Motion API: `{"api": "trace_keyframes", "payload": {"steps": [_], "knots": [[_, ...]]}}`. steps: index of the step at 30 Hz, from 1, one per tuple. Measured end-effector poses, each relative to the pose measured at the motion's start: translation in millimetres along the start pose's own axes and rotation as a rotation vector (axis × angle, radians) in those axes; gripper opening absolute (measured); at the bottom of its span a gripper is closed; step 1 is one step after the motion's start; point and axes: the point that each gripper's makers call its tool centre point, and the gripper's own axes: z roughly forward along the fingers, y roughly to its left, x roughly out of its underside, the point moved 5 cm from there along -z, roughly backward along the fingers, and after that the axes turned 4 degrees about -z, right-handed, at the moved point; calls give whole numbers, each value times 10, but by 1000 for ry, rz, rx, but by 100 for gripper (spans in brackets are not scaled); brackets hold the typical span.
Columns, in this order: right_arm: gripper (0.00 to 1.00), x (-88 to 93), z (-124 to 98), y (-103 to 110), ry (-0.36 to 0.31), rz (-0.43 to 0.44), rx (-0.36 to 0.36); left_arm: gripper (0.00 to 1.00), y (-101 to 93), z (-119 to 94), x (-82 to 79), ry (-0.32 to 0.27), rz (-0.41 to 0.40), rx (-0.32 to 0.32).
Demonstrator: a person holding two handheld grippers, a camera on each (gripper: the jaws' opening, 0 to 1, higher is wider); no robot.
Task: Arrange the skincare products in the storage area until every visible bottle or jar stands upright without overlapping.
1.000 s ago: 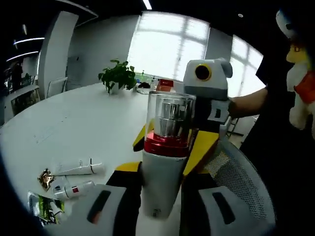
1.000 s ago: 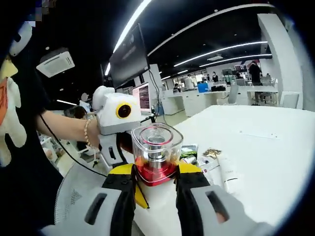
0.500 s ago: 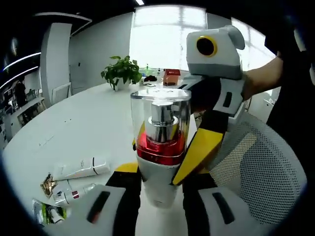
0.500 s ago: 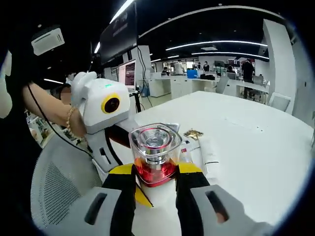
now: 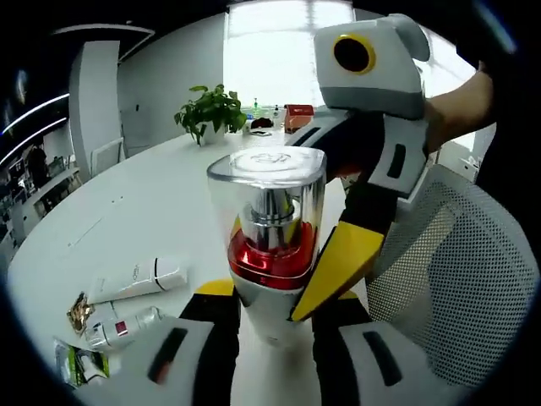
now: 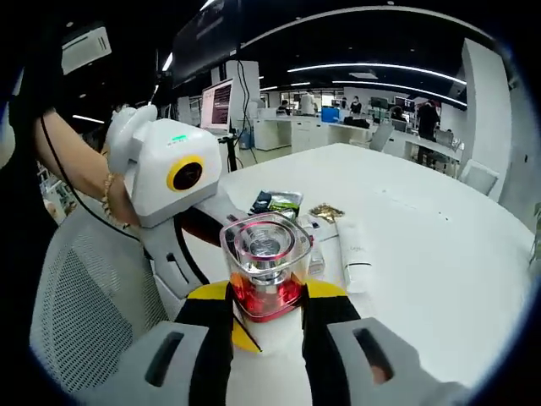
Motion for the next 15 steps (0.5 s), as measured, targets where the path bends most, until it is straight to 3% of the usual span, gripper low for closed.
{"api": "trace_keyframes", "payload": {"steps": [15], "knots": [[31,-34,51,-194,-35,-44,46,28,156,83,-131,-15,36,-9]]}}
